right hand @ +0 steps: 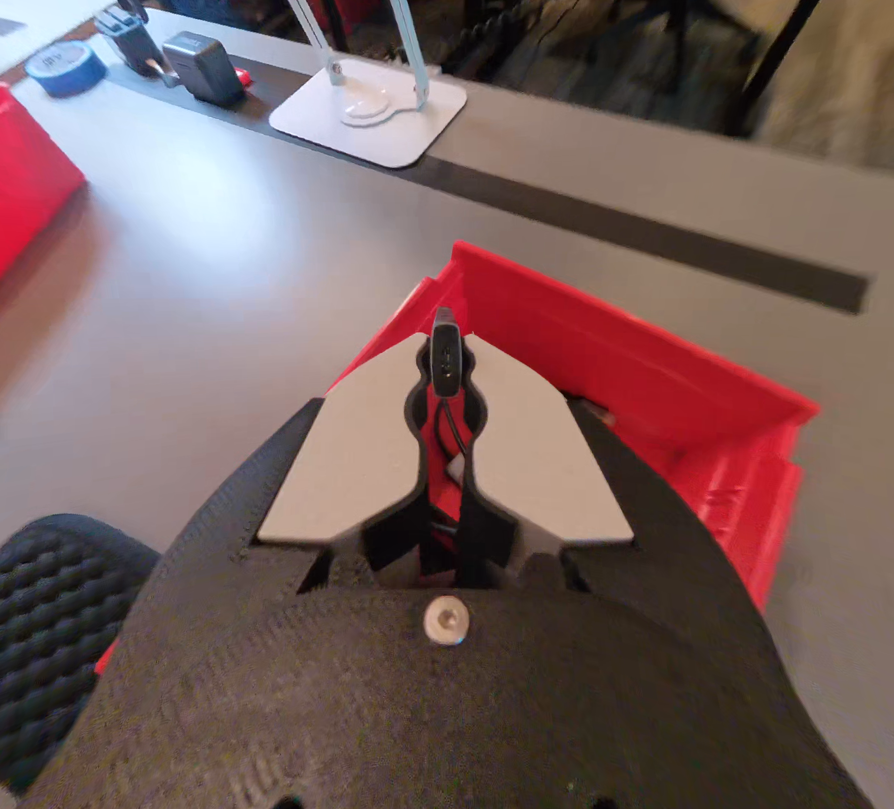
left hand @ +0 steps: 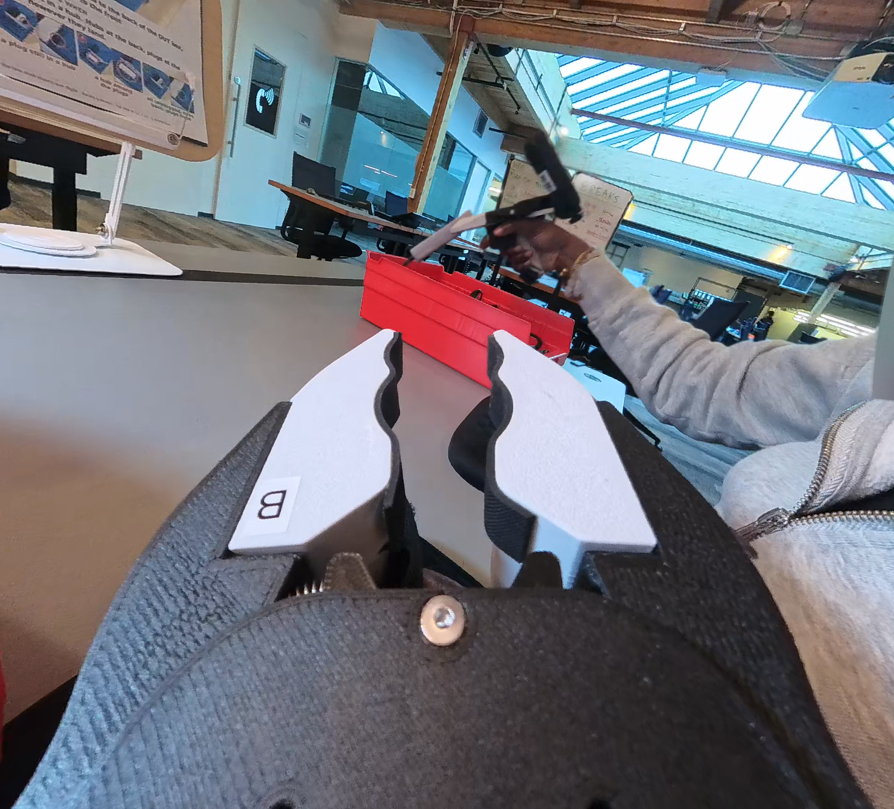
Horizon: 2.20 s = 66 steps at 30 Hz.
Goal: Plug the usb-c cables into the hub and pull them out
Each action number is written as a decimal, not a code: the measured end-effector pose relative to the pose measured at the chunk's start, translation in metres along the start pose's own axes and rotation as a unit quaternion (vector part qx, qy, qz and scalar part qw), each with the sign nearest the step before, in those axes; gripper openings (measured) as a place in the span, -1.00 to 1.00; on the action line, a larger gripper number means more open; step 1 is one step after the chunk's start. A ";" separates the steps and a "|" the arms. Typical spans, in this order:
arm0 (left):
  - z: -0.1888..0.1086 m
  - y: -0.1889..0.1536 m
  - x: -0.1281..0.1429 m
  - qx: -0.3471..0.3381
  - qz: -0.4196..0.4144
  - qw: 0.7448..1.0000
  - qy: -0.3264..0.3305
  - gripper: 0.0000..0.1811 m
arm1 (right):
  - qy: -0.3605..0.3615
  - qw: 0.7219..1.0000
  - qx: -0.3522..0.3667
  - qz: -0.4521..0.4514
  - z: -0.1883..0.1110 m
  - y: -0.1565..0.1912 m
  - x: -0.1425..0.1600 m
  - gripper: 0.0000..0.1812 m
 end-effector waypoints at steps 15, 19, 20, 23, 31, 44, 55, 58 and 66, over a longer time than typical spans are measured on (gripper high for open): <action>0.000 0.000 0.000 -0.001 0.000 1.000 0.003 -0.63 | 0.241 0.964 0.083 0.078 0.047 -0.071 0.035 -0.45; 0.001 0.000 0.000 0.000 -0.002 1.000 0.005 -0.63 | 0.200 0.976 0.083 0.016 0.018 -0.054 0.029 -0.10; 0.001 0.000 0.000 0.000 -0.001 1.000 0.005 -0.63 | 0.186 0.980 0.072 -0.008 0.007 -0.048 0.029 -0.13; 0.001 0.000 0.000 0.000 0.000 1.000 0.004 -0.63 | 0.155 0.985 0.033 -0.071 -0.022 -0.037 0.035 -0.53; 0.002 0.000 0.000 -0.002 0.004 1.000 0.009 -0.63 | 0.185 0.971 0.011 -0.153 -0.015 -0.034 0.062 -0.92; 0.002 0.000 0.000 0.000 0.002 1.000 0.009 -0.63 | 0.236 0.962 0.103 -0.088 0.007 -0.053 0.061 -0.68; 0.002 -0.002 0.000 -0.004 0.013 1.000 0.012 -0.63 | 0.038 0.995 0.064 -0.059 -0.063 0.063 0.052 -0.31; 0.002 -0.005 -0.001 -0.009 0.027 1.000 0.010 -0.63 | 0.141 0.982 0.002 -0.126 -0.056 0.120 0.083 -0.26; 0.000 -0.008 -0.002 -0.021 0.050 0.999 0.004 -0.63 | 0.256 0.947 0.099 -0.168 0.006 0.152 0.108 -0.60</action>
Point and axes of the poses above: each gripper's, where its closed fingertips meet, z out along the fingers, x out of its underside, y = z × x across the jaws, the point moved 10 cm from there along -z, back along the fingers, and after that the axes turned 5 degrees about y, right-handed, at the moved point
